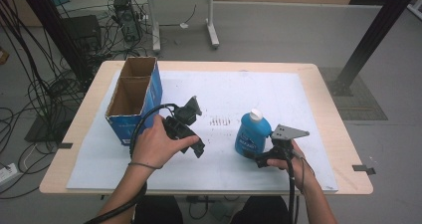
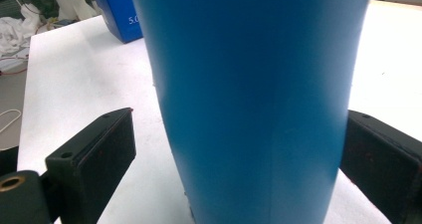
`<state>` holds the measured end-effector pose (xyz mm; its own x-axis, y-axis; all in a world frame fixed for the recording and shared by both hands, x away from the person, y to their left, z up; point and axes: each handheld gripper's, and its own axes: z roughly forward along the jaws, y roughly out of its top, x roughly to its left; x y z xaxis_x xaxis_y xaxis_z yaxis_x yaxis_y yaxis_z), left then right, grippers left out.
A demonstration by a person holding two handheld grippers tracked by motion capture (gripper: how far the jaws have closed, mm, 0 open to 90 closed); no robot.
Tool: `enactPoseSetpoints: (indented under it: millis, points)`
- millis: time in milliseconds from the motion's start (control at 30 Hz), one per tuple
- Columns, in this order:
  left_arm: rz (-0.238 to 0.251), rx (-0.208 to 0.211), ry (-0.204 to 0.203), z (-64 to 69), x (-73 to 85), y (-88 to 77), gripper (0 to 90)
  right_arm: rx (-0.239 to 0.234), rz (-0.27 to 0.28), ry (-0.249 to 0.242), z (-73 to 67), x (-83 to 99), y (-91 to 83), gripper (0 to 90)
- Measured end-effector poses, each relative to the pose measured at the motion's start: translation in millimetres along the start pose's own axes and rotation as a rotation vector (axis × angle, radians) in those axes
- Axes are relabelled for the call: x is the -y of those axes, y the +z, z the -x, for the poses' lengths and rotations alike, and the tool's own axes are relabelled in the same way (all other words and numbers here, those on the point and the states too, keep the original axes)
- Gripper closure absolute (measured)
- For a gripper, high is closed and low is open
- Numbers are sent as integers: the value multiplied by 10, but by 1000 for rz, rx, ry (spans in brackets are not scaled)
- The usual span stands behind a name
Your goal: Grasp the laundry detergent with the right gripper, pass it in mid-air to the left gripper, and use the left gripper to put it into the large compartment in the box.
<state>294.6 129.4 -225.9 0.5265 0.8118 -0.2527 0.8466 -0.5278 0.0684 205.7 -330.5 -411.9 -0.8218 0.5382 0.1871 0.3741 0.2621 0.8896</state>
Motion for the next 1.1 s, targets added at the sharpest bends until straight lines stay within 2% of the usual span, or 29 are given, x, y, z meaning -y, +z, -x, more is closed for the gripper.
enactPoseSetpoints:
  millis: [367,1100]
  points:
    - [-2,0,14,22,-24,-1,68,2,-2,1,2,-2,-12,45]
    - [1,-1,9,19,-12,-6,68,4,4,0,0,-2,-8,45]
